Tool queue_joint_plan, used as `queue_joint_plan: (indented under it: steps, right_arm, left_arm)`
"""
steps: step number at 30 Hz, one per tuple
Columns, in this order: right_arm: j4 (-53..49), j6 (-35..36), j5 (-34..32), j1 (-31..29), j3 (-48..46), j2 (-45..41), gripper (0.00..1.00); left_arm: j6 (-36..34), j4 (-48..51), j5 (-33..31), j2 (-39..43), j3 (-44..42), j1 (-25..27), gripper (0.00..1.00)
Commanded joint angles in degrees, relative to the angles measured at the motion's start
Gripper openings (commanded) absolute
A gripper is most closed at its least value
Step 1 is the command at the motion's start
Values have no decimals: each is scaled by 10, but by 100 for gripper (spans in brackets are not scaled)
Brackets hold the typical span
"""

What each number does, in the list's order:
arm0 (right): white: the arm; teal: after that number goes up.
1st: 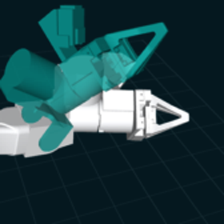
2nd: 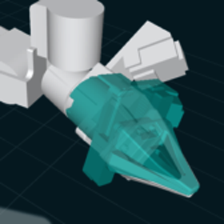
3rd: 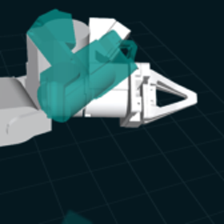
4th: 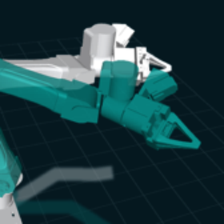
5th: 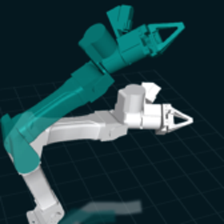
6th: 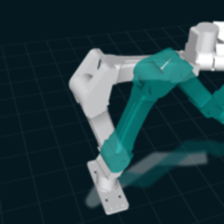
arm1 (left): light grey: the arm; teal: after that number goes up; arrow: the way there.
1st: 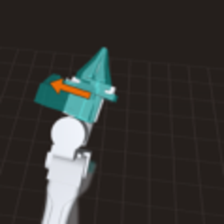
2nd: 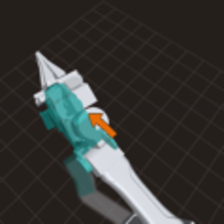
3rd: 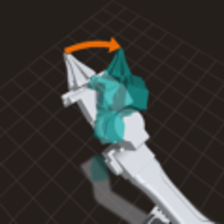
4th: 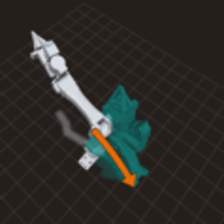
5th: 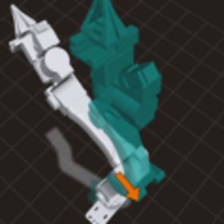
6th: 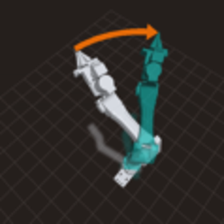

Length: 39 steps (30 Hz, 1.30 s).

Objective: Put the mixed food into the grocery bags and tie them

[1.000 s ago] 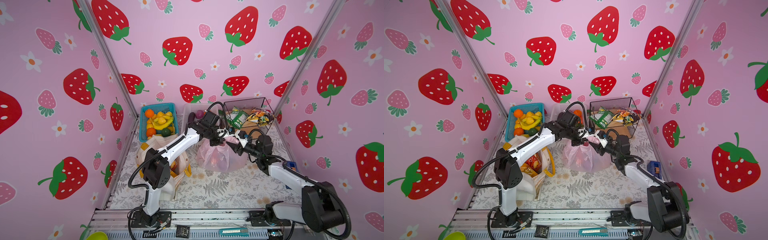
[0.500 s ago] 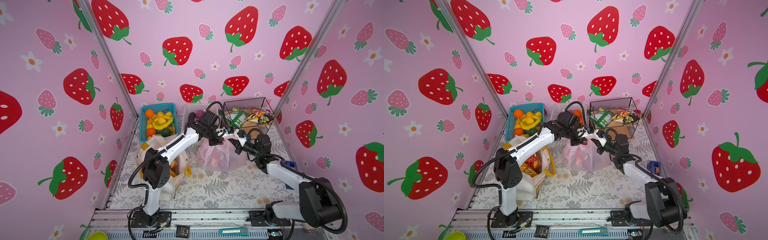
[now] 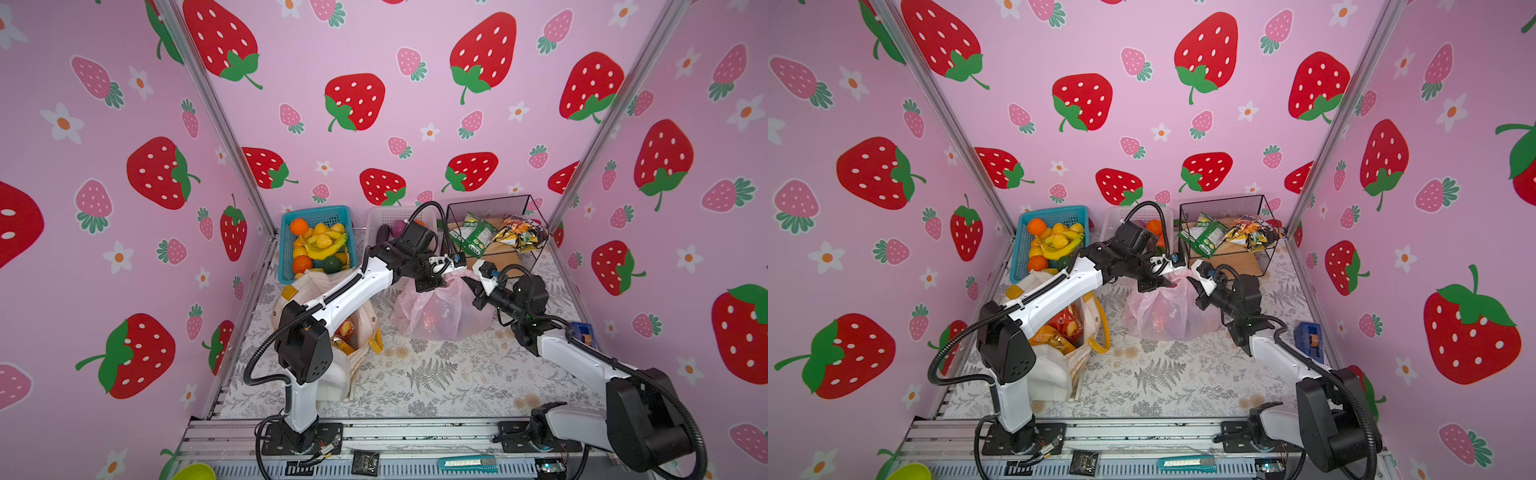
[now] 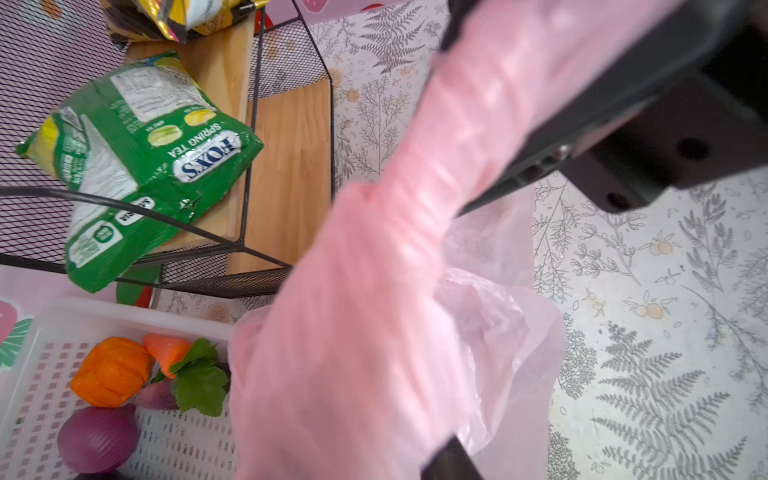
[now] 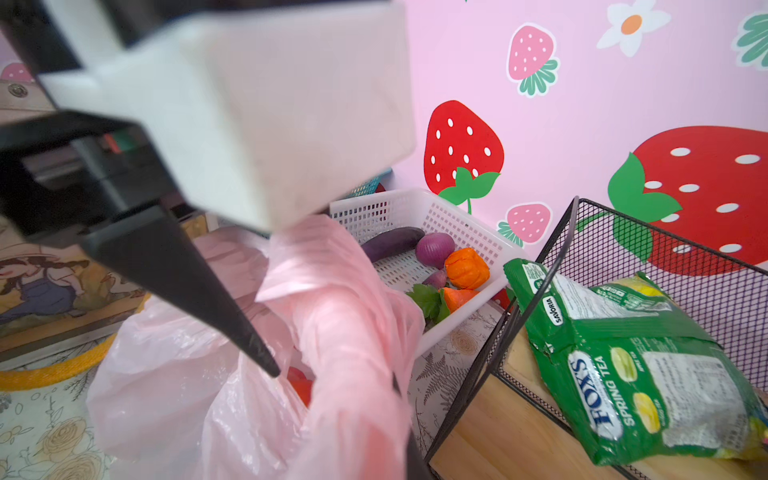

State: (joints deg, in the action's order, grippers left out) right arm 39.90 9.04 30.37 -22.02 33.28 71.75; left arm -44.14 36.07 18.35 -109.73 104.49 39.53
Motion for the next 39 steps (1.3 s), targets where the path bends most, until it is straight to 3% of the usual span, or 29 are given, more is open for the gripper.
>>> queue_joint_plan:
  steps: [1,8,20,23,30,35,39]
  right_arm:
    - [38,-8,-3,-5,-8,-13,0]
    - [54,-30,11,-7,-13,-13,0]
    - [61,-29,-9,-8,-16,-5,1]
    - [44,-7,-28,-8,-9,1,10]
    - [27,24,-51,-9,7,15,30]
    - [24,30,-38,-9,29,38,37]
    - [23,34,-33,-9,44,58,37]
  left_arm:
    - [14,-26,-22,4,-6,1,38]
    - [25,-90,-74,-5,-17,13,29]
    - [81,-195,-65,5,-64,18,7]
    - [85,-208,-59,12,-79,21,0]
    - [76,-211,-40,19,-95,21,0]
    - [71,-202,-33,17,-91,22,0]
    - [69,-197,-33,16,-91,22,0]
